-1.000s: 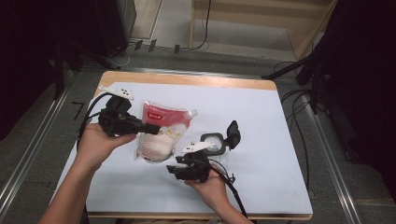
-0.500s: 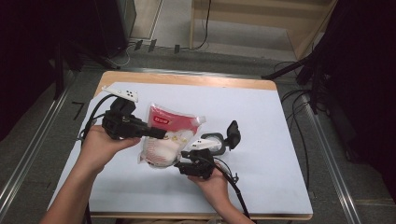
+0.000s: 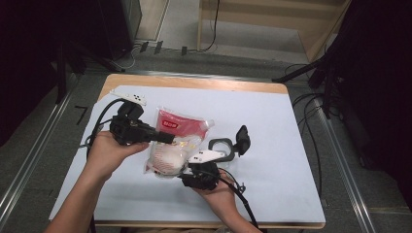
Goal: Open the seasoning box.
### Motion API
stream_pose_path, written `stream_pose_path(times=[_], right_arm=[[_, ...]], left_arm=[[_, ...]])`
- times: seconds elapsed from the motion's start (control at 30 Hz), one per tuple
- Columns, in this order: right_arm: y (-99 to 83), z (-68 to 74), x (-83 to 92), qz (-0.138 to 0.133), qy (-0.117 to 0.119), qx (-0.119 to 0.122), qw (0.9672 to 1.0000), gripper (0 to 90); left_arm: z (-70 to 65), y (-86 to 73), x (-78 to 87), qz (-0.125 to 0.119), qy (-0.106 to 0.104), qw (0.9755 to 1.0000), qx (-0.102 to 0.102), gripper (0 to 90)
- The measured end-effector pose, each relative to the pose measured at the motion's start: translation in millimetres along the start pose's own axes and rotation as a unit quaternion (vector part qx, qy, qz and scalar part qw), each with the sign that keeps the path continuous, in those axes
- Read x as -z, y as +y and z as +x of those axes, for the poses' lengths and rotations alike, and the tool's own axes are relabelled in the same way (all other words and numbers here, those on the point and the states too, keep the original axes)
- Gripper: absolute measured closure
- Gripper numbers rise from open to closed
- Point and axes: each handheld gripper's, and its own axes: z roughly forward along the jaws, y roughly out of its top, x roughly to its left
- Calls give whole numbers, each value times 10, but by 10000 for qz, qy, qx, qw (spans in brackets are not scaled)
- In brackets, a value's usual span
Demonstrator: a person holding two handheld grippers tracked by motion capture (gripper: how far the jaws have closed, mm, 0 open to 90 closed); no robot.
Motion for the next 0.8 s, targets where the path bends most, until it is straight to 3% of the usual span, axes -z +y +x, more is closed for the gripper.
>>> stream_pose_path(times=[0.07,0.23,0.3,0.63,0.73,0.8], right_arm=[[6,30,4,-22,15,155,9999,561],[25,71,3,66,74,239,9997,582],[38,124,18,25,34,449,9990,577],[77,282,31,107,-109,1011,9948,537],[68,318,23,131,-57,1095,9939,542],[69,322,25,127,22,1025,9947,542]], left_arm=[[-7,6,-5,10,135,9999,9,895],[-36,14,-57,-34,296,9996,-19,886],[-37,20,-83,-26,384,9992,-53,880],[-81,31,-242,-21,311,9995,-112,859],[-80,30,-302,5,334,9993,-167,854],[-88,26,-326,-40,342,9993,-169,850]])
